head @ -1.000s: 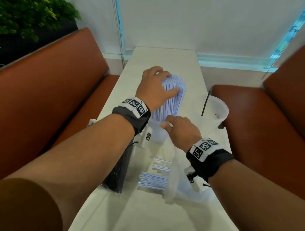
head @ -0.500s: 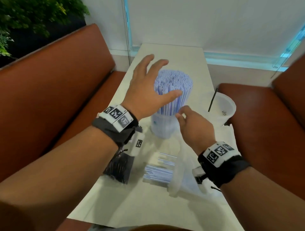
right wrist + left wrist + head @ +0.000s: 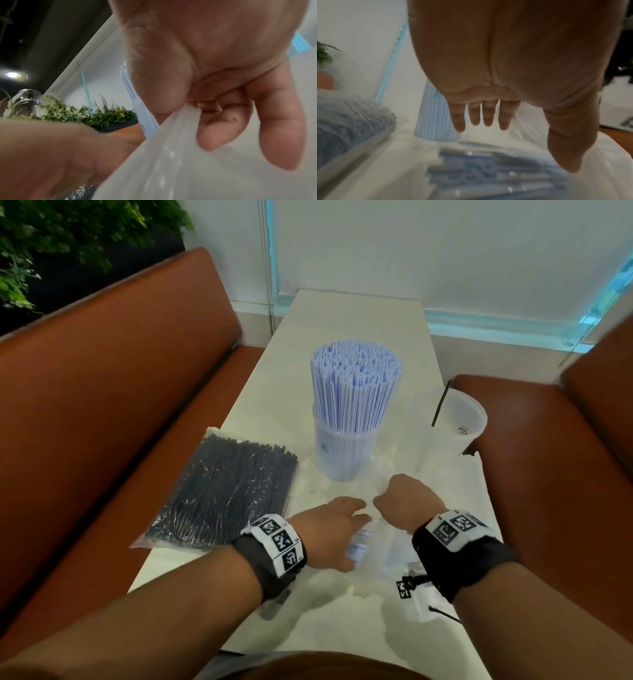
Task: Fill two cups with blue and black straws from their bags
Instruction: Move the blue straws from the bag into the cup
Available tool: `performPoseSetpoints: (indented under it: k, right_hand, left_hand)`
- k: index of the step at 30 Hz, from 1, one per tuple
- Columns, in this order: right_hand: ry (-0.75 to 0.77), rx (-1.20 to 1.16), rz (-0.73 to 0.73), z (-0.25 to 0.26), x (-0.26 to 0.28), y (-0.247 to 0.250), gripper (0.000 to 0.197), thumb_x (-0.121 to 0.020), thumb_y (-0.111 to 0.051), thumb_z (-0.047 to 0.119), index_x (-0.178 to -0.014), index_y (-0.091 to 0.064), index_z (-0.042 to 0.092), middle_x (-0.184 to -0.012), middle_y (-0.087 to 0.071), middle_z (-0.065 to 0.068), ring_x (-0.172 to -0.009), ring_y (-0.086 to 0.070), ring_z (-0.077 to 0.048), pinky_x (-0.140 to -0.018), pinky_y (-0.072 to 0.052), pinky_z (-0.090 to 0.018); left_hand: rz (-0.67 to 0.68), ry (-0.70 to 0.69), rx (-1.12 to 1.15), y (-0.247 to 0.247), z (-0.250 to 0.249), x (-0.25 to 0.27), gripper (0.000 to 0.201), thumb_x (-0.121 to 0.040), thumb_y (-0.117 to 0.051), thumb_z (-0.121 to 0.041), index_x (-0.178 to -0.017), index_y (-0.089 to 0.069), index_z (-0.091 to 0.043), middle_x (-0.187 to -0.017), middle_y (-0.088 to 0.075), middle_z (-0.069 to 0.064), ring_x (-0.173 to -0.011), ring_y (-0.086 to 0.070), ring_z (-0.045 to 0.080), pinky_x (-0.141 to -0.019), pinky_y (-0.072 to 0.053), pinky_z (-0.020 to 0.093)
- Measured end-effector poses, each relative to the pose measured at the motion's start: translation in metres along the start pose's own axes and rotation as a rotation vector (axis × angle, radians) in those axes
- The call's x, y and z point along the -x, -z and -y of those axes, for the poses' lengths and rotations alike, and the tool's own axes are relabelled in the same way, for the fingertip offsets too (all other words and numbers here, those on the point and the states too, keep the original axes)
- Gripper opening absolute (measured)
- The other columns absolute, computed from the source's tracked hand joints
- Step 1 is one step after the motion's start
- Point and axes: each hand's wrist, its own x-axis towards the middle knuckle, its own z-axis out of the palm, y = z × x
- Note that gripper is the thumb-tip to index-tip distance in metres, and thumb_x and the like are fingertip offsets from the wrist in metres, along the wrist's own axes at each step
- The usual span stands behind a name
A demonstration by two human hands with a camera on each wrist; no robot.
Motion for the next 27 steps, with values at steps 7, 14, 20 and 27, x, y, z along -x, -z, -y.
performPoseSetpoints:
  k: [7,14,20,27]
  right_hand:
    - [0.014,-0.105,0.097,-0.001,0.008,0.014,0.011,-0.087,-0.046,0.014,-0.081,-0.055,0.012,-0.084,-0.057,-0.003,-0.063,-0.055,-0.020,-0.052,-0.042,-0.029]
    - [-0.011,-0.184,0.099,-0.002,0.013,0.018,0.010,-0.084,-0.043,0.013,-0.078,-0.051,0.013,-0.083,-0.055,-0.003,-0.064,-0.055,-0.021,-0.052,-0.039,-0.028]
    - [-0.023,-0.219,0.103,0.000,0.015,0.017,0.013,-0.087,-0.043,0.014,-0.075,-0.046,0.016,-0.079,-0.055,-0.004,-0.069,-0.056,-0.028,-0.062,-0.045,-0.030]
    - [0.008,-0.179,0.112,0.004,0.021,0.017,0.026,-0.095,-0.042,0.012,-0.070,-0.037,0.018,-0.075,-0.046,-0.002,-0.074,-0.053,-0.026,-0.070,-0.049,-0.029]
  left_hand:
    - [0.028,-0.021,0.160,-0.005,-0.011,-0.018,0.033,-0.082,-0.067,-0.020,-0.108,-0.048,-0.024,-0.118,-0.049,0.002,-0.115,-0.048,0.028,-0.087,-0.043,0.030]
    - [0.165,-0.130,0.395,0.000,-0.011,-0.021,0.033,-0.092,-0.050,-0.011,-0.120,-0.051,-0.028,-0.122,-0.056,0.004,-0.105,-0.052,0.024,-0.087,-0.041,0.028]
    - [0.094,-0.063,0.292,-0.002,-0.017,-0.031,0.021,-0.093,-0.050,-0.025,-0.108,-0.056,-0.011,-0.113,-0.062,0.011,-0.099,-0.058,0.027,-0.094,-0.048,0.042]
    - [-0.084,-0.031,-0.175,-0.023,-0.025,-0.047,0.031,-0.090,-0.059,-0.021,-0.118,-0.052,-0.011,-0.113,-0.052,0.008,-0.092,-0.046,0.024,-0.074,-0.034,0.034]
